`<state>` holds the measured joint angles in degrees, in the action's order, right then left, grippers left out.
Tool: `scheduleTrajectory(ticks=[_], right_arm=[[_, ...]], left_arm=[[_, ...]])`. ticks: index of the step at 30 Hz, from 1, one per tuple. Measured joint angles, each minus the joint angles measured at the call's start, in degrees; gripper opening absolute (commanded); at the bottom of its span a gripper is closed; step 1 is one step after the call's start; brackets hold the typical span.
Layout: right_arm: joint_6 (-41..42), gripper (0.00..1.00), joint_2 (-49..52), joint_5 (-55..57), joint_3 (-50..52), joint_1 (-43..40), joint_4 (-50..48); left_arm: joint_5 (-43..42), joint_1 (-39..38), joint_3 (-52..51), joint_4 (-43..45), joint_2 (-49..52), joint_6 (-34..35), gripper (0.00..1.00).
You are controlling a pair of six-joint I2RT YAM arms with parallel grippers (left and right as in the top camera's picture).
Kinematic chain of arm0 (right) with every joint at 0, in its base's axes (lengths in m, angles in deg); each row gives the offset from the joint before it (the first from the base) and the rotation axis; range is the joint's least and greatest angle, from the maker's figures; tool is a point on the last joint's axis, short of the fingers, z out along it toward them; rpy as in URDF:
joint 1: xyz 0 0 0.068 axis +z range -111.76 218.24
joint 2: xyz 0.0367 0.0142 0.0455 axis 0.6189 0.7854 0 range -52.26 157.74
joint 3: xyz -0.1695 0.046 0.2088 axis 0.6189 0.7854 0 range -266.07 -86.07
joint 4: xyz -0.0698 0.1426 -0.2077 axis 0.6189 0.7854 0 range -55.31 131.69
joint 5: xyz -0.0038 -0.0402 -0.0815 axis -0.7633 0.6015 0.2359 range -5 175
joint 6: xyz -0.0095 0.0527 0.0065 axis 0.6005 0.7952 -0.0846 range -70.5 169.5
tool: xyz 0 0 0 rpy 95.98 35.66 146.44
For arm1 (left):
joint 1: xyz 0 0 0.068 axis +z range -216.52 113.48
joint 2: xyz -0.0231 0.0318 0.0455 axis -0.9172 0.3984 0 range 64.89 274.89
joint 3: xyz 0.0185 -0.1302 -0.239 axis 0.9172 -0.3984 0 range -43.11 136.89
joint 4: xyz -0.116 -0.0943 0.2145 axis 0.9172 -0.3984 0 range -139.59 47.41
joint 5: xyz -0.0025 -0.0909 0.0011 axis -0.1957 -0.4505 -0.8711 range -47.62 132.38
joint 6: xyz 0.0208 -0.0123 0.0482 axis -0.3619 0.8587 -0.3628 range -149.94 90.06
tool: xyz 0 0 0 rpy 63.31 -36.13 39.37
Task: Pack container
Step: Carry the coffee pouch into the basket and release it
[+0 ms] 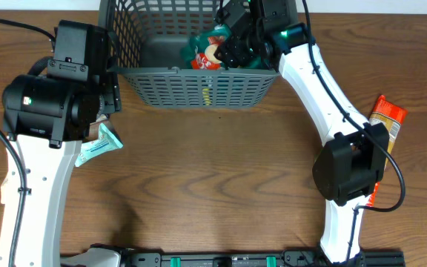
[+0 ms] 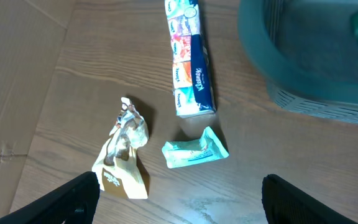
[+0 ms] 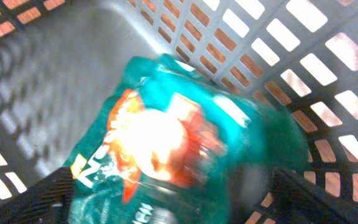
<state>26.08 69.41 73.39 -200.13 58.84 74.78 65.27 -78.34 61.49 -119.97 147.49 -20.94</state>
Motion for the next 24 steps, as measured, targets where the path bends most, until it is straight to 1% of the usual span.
scheduleTrajectory(ticks=[3,7,9,12,14,19,21,24], right_arm=[[0.1,0.91,0.0,-0.2,0.0,0.0,0.0],[0.0,0.89,0.0,-0.4,0.0,0.0,0.0],[0.0,0.90,-0.2,-0.5,0.0,0.0,0.0],[0.7,0.98,-1.0,-1.2,-1.2,0.0,1.0],[1.1,0.99,-1.8,-1.4,-3.5,0.0,2.6],[5.4,0.99,-7.1,2.4,-13.4,-0.4,12.7],[8.8,0.99,-10.3,4.8,-17.2,-1.4,18.1],[17.0,0.99,-15.9,9.2,-21.7,-6.5,26.4]], left_arm=[[0.0,0.0,0.0,0.0,0.0,0.0,0.84],[0.0,0.0,0.0,0.0,0.0,0.0,0.84],[0.0,0.0,0.0,0.0,0.0,0.0,0.84],[0.0,0.0,0.0,0.0,0.0,0.0,0.84],[0.0,0.0,0.0,0.0,0.0,0.0,0.84],[0.0,0.0,0.0,0.0,0.0,0.0,0.84],[0.0,0.0,0.0,0.0,0.0,0.0,0.84],[0.0,0.0,0.0,0.0,0.0,0.0,0.84]])
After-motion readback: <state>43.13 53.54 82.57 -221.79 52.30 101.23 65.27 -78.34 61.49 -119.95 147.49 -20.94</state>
